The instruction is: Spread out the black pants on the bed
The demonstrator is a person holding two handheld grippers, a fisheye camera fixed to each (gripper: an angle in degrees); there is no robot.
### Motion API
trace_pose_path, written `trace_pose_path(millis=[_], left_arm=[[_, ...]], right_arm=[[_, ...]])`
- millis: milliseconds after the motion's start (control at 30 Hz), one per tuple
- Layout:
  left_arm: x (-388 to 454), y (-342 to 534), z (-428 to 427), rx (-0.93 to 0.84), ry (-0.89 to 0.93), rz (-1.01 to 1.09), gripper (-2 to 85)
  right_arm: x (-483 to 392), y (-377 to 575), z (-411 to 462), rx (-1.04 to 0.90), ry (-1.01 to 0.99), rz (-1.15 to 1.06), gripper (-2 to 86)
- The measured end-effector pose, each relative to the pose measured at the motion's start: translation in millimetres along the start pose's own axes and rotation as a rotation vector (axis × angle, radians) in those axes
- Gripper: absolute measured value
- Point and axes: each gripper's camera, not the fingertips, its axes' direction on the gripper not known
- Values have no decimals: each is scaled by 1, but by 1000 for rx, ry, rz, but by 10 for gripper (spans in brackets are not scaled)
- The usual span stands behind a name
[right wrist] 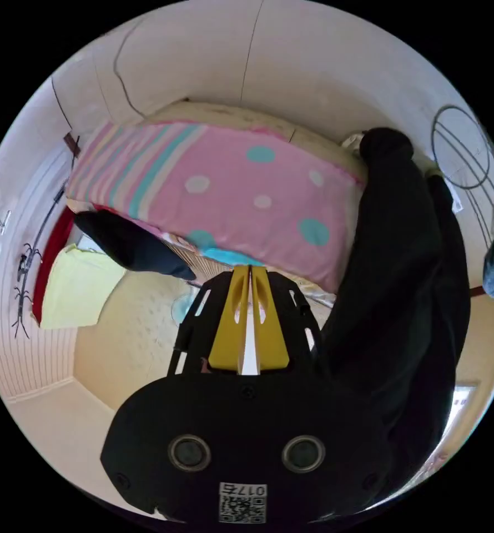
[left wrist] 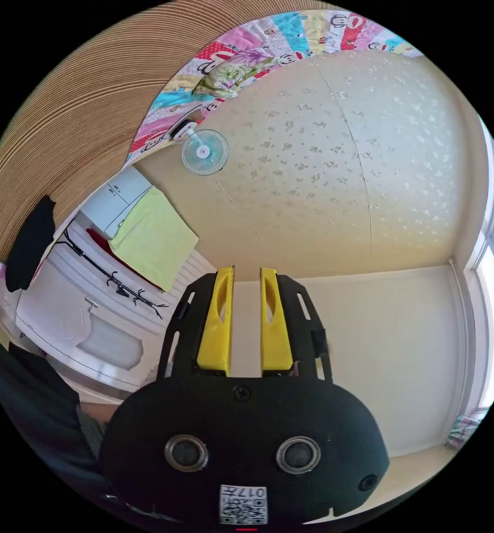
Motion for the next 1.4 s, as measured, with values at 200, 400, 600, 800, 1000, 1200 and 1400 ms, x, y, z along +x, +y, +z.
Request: trace_pose_path(millis=[200,400,600,800,1000,1200,1400], left_arm=[[-3,8,60,-13,61,5,79],[-17,38,78,121,184,6,78],[-5,98,68,275,147,103,53],[5,178,59,447,247,138,38],[32,208,64,529,384,149,-3],[94,197,101,361,397,146,-10],[157,234,83,495,357,235,-10]], right_arm=[[-114,40,270,-824,963,-476,5],[-133,206,386,-846,1883,-1470,5],[-67,175,376,-1035,2035,-1173,3],[-47,150,308,-1043,1301,-785,4],[-25,129,227,-764,34,-453,5],[-9,186,248,-859,231,-662,5],[79,202,277,-888,178,-531,5]])
